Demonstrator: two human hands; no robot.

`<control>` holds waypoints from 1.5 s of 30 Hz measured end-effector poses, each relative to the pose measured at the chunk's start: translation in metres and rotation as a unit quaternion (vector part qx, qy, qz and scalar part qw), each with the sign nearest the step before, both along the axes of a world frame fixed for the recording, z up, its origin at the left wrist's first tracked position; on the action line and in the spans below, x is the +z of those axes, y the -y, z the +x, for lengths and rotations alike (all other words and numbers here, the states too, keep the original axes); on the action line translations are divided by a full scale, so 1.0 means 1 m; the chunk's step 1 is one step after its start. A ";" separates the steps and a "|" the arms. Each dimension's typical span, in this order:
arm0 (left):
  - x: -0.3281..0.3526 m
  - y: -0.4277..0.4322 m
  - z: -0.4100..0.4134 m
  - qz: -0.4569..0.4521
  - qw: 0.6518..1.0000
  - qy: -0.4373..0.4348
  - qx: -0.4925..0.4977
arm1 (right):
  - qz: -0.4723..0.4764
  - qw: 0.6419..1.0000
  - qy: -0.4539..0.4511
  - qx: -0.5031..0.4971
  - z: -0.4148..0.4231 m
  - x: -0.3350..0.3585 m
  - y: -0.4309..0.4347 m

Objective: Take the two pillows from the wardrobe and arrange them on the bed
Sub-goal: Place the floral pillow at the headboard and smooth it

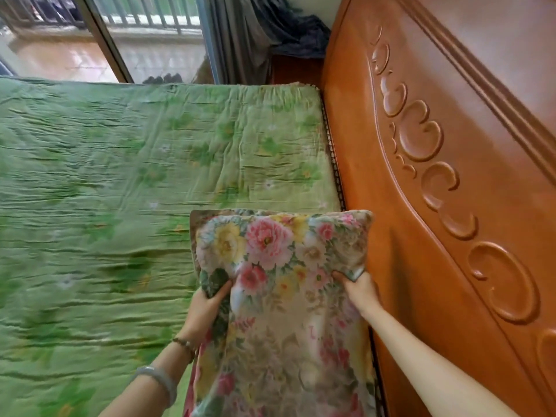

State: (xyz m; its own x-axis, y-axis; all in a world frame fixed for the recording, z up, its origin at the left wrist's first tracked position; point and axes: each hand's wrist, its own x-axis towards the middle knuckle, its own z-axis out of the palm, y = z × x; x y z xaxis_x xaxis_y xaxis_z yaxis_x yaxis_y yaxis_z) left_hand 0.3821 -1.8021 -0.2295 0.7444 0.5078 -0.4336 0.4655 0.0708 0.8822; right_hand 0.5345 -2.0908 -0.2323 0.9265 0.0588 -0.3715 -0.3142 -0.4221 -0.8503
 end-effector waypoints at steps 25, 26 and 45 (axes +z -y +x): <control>-0.174 -0.143 0.191 0.036 0.988 -0.105 0.105 | 0.094 0.959 -0.183 -0.197 0.220 -0.152 -0.064; -0.176 -0.143 0.197 0.040 0.989 -0.100 0.101 | 0.096 0.960 -0.183 -0.188 0.230 -0.155 -0.068; -0.189 -0.176 0.204 0.208 0.960 -0.169 0.078 | -0.063 0.982 -0.005 -0.179 0.235 -0.179 -0.060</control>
State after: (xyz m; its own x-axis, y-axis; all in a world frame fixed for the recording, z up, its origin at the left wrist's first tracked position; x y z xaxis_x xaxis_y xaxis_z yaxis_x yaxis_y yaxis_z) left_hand 0.5862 -1.6257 -0.4189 0.4982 0.7828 -0.3729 0.7426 -0.1632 0.6496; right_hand 0.7695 -2.0307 -0.4114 0.8758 -0.3158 -0.3649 -0.4698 -0.3844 -0.7947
